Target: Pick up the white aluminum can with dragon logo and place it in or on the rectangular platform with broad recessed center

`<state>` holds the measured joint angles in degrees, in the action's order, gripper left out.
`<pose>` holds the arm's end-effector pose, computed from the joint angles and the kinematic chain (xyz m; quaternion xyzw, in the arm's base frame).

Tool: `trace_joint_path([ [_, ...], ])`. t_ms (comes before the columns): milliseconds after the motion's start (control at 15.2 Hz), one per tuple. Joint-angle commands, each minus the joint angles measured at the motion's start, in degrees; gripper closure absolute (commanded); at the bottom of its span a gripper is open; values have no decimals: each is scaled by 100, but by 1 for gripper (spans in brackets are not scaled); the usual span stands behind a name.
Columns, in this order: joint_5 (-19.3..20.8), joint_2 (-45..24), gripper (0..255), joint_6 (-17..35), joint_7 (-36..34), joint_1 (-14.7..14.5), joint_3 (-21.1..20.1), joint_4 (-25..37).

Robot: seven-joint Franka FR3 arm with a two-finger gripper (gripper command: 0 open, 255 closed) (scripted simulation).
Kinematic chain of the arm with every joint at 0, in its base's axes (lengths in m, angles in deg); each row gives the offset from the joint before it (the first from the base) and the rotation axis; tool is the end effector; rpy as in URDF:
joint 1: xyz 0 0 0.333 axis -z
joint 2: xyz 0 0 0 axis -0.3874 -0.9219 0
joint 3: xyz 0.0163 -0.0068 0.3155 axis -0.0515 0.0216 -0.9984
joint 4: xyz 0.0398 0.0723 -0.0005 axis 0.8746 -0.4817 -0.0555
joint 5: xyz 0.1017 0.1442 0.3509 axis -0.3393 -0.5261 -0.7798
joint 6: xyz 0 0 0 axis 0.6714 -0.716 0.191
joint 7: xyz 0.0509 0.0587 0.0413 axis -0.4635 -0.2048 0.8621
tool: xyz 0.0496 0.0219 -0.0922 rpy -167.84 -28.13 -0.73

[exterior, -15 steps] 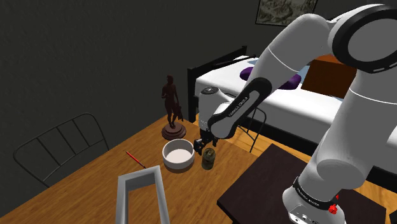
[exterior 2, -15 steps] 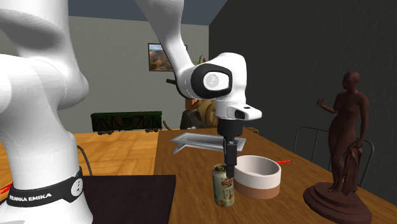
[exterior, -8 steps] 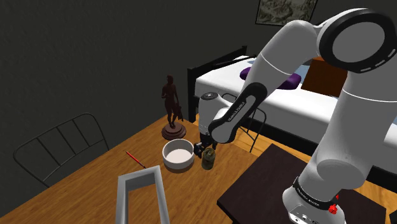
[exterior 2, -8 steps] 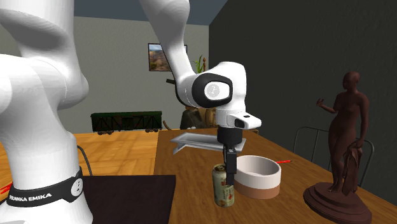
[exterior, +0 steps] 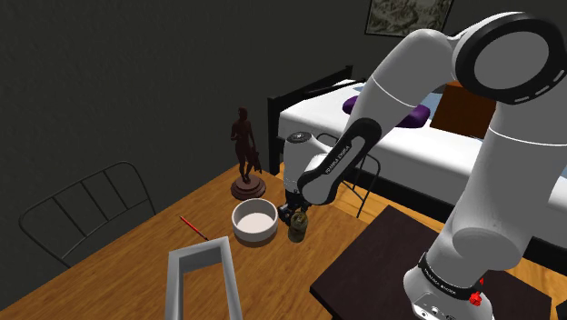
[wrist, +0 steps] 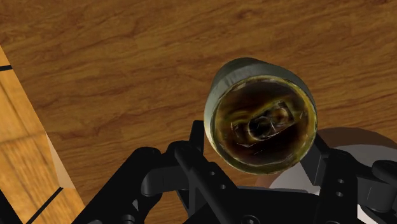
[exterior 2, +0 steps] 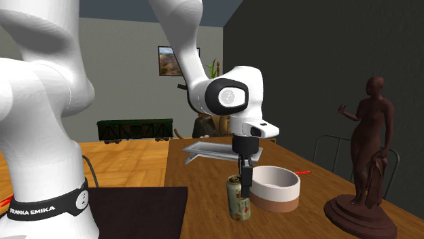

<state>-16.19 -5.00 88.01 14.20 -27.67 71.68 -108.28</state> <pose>0.4297 0.1393 0.2150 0.9984 -0.0558 -0.0003 0.0111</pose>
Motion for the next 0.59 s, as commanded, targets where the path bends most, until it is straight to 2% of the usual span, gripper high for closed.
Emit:
trace_joint_path([
  [0,0,0,255,-1,0,0,0,-1],
  [396,1,-2,255,1,-1,0,1,-1],
  [528,-105,170,255,-159,78,18,-36,-6],
])
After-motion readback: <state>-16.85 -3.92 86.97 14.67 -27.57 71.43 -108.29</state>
